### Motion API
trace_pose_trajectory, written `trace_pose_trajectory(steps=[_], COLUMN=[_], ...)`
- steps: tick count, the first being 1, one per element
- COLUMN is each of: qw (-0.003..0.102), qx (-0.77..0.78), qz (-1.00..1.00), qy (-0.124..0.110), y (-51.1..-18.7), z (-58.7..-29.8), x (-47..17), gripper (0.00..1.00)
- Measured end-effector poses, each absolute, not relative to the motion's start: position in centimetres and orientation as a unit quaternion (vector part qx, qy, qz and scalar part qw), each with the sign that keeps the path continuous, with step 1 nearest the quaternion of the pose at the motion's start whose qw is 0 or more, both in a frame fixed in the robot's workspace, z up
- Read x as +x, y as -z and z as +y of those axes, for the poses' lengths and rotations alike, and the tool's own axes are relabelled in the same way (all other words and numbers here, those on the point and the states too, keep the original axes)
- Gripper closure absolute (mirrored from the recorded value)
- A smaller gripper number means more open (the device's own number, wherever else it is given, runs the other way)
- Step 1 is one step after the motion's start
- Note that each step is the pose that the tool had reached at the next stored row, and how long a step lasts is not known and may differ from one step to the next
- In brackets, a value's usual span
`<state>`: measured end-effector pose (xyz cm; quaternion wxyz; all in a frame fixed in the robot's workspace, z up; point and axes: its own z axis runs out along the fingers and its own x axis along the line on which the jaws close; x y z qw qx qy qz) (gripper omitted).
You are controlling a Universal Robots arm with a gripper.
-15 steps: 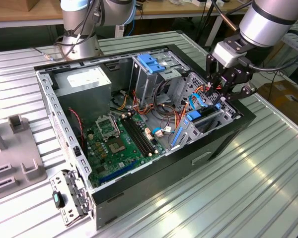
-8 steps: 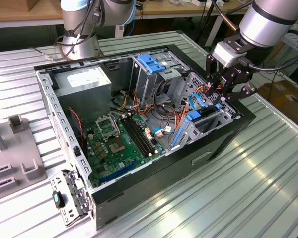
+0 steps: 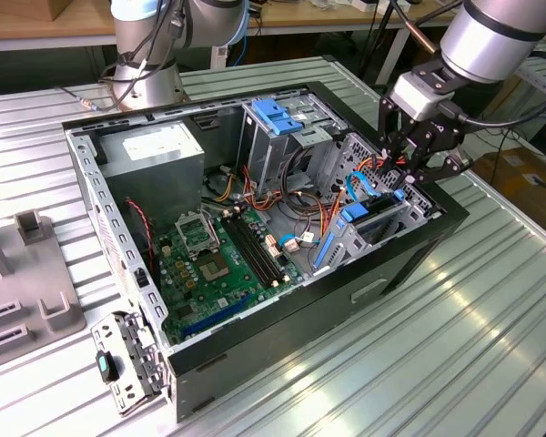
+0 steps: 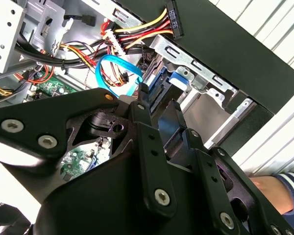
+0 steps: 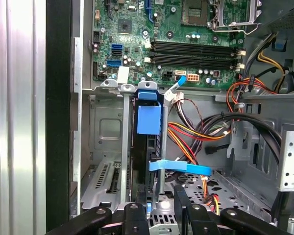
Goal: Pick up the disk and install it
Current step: 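Insert the second disk wire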
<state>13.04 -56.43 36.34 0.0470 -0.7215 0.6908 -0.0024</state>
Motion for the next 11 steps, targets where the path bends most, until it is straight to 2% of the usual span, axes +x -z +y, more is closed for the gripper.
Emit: trace_pose_trajectory(steps=[11], qw=[0.047], qx=[-0.722], qz=[0.691], qy=[0.003], y=[-36.73], z=[-56.42], x=[13.04], gripper=[0.64])
